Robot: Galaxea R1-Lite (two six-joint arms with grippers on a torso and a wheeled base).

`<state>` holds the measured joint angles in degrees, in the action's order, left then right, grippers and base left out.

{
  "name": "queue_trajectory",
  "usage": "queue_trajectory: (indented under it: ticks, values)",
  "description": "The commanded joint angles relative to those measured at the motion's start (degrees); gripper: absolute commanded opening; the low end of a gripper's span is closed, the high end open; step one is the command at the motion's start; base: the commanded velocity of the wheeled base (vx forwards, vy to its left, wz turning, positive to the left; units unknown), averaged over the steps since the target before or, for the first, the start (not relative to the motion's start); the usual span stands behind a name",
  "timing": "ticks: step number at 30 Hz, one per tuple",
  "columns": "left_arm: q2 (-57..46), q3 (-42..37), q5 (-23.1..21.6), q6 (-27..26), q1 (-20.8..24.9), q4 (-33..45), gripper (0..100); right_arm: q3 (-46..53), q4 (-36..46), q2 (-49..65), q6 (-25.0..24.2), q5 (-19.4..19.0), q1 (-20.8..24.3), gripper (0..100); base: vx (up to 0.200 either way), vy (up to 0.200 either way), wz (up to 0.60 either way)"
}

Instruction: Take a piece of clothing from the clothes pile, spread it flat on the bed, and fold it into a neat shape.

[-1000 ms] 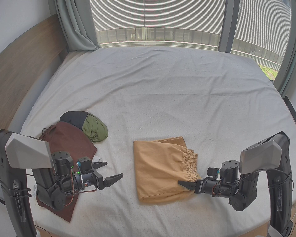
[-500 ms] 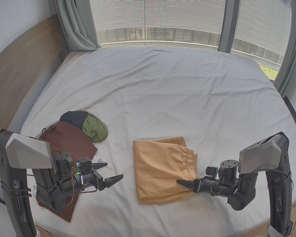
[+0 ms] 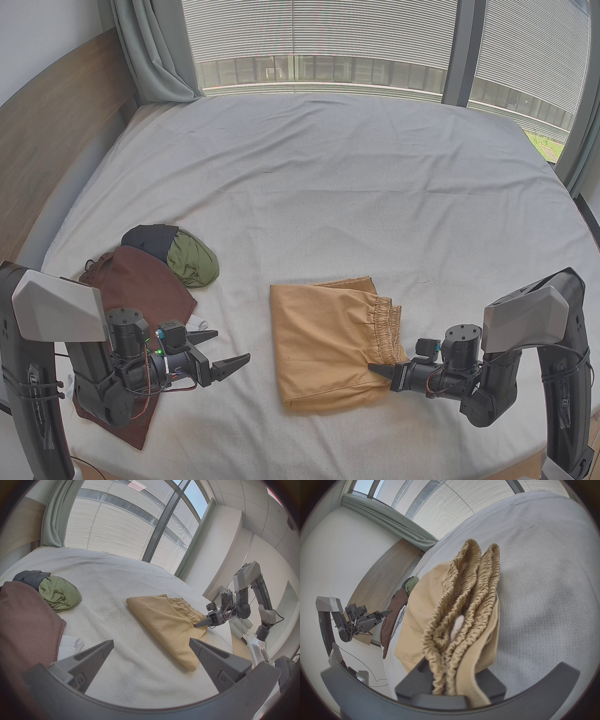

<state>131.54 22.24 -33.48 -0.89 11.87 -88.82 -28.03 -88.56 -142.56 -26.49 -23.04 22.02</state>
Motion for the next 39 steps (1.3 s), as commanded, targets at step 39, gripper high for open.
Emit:
queue_trajectory:
  ticks: [39]
  values:
    - [1.0, -0.2, 0.0, 0.0, 0.0, 0.0, 100, 2.4, 0.1, 19.2, -6.8, 0.1, 4.4, 0, 0.000, 0.000, 0.00]
